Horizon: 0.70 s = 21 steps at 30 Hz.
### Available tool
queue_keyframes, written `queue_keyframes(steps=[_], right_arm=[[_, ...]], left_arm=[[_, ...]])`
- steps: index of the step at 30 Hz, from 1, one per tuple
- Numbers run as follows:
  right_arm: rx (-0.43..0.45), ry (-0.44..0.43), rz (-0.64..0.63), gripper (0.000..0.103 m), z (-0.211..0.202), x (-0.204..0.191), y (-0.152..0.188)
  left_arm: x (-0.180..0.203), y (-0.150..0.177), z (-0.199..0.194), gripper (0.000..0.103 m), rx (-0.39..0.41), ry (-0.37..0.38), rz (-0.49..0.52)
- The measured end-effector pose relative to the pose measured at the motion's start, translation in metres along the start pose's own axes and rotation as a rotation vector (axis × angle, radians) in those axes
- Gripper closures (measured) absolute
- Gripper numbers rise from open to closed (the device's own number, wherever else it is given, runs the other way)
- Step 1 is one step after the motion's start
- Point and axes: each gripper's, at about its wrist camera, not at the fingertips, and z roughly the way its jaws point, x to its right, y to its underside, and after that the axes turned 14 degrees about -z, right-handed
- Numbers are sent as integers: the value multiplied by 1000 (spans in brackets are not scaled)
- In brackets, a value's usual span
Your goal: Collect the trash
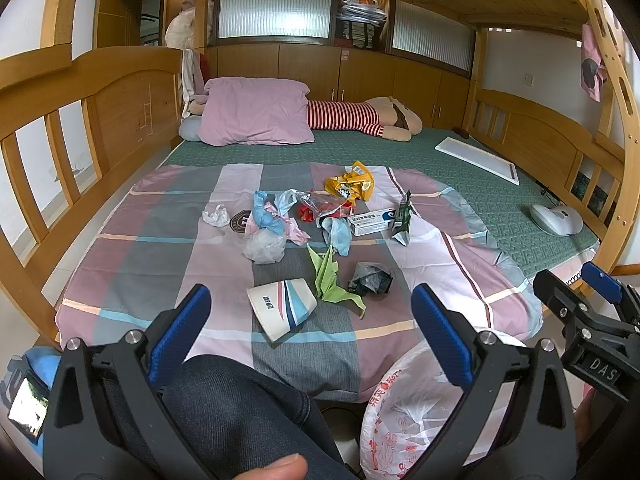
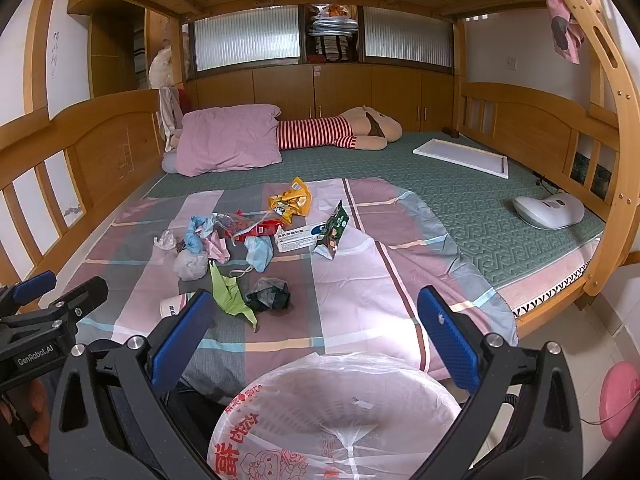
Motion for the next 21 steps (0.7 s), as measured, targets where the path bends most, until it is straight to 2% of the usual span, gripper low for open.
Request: queue_keyframes(steps=[21], right_arm=[[1,-1,0,3,0,1,0]], left_arm=[[-1,-2,1,3,-5,-1,-3]])
